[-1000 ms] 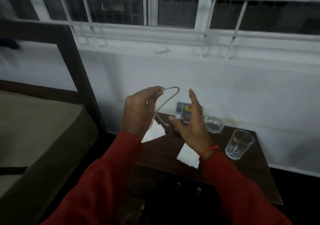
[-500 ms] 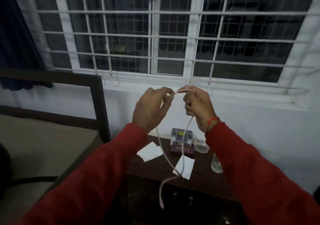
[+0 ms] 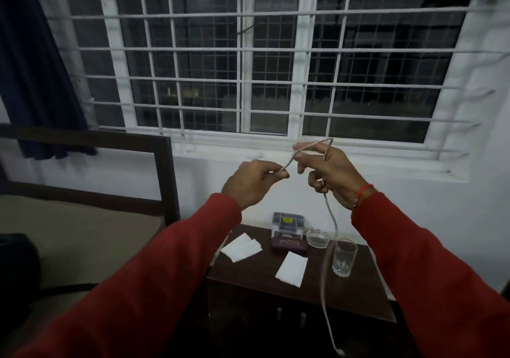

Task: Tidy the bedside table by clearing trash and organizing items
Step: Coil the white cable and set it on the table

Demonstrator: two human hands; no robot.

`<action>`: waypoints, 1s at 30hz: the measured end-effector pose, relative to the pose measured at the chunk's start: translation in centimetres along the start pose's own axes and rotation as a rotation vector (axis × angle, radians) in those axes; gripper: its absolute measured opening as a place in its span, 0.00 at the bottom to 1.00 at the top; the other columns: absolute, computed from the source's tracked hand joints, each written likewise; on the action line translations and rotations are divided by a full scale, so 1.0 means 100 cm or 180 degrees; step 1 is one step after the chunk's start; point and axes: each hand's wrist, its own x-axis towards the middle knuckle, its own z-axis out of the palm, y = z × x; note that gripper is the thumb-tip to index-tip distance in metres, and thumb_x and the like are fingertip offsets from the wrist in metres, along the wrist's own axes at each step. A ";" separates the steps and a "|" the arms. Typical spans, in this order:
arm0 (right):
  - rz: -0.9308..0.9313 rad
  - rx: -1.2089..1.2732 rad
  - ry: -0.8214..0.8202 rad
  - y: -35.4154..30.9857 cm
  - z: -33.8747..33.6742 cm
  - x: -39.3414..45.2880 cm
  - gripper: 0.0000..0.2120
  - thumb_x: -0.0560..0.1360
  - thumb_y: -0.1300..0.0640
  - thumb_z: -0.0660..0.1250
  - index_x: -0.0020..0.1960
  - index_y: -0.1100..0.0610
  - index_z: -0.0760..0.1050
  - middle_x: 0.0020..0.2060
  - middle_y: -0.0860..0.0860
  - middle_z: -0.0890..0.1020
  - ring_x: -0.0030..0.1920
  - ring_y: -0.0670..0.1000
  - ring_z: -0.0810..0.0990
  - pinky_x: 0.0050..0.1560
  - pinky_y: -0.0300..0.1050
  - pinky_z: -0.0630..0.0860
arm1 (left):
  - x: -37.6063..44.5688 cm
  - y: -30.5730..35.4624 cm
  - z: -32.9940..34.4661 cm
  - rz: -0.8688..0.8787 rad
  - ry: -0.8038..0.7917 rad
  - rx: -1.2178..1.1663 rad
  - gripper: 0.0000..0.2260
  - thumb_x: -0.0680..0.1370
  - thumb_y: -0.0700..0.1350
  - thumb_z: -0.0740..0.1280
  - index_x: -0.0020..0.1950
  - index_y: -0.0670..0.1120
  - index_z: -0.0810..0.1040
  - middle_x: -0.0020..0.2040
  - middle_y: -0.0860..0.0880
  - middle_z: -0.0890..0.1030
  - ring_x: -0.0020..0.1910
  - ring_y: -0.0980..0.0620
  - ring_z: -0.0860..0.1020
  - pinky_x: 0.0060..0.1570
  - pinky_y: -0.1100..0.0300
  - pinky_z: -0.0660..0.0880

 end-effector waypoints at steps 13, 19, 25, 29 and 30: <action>0.0653 0.2013 0.0914 0.011 -0.075 0.005 0.18 0.83 0.47 0.55 0.52 0.59 0.77 0.34 0.51 0.80 0.21 0.45 0.68 0.18 0.33 0.61 | -0.056 -0.002 -0.012 -0.0765 -0.1469 -0.2875 0.13 0.84 0.53 0.62 0.45 0.48 0.78 0.31 0.52 0.61 0.25 0.57 0.55 0.22 0.65 0.52; 0.1161 -0.2239 -0.0761 0.073 -0.033 -0.019 0.19 0.84 0.51 0.54 0.52 0.63 0.79 0.33 0.58 0.76 0.27 0.53 0.75 0.25 0.43 0.71 | -0.022 0.042 -0.050 -0.0235 -0.0944 -0.5275 0.14 0.84 0.43 0.59 0.70 0.48 0.73 0.35 0.54 0.72 0.23 0.59 0.62 0.18 0.69 0.61; 0.0604 -0.2528 -0.2484 0.062 0.032 -0.065 0.25 0.69 0.28 0.65 0.49 0.50 0.78 0.39 0.57 0.81 0.40 0.56 0.78 0.45 0.58 0.79 | 0.010 0.030 -0.052 -0.0438 0.0242 -0.3402 0.29 0.86 0.37 0.57 0.82 0.56 0.51 0.70 0.45 0.76 0.49 0.46 0.85 0.39 0.50 0.85; -0.0191 -0.1910 -0.1966 0.003 0.028 -0.064 0.23 0.72 0.31 0.64 0.45 0.52 0.78 0.35 0.58 0.77 0.34 0.54 0.73 0.37 0.49 0.72 | -0.008 0.004 -0.027 -0.0400 -0.0761 -0.1861 0.21 0.88 0.49 0.51 0.81 0.60 0.52 0.68 0.44 0.76 0.44 0.42 0.85 0.37 0.46 0.84; -0.0349 -0.1874 -0.1641 -0.009 0.021 -0.060 0.23 0.72 0.32 0.64 0.44 0.53 0.79 0.35 0.53 0.79 0.33 0.53 0.75 0.38 0.46 0.74 | -0.014 0.005 -0.023 -0.0514 -0.1181 -0.1658 0.20 0.87 0.50 0.53 0.80 0.57 0.56 0.63 0.44 0.80 0.39 0.42 0.85 0.31 0.49 0.83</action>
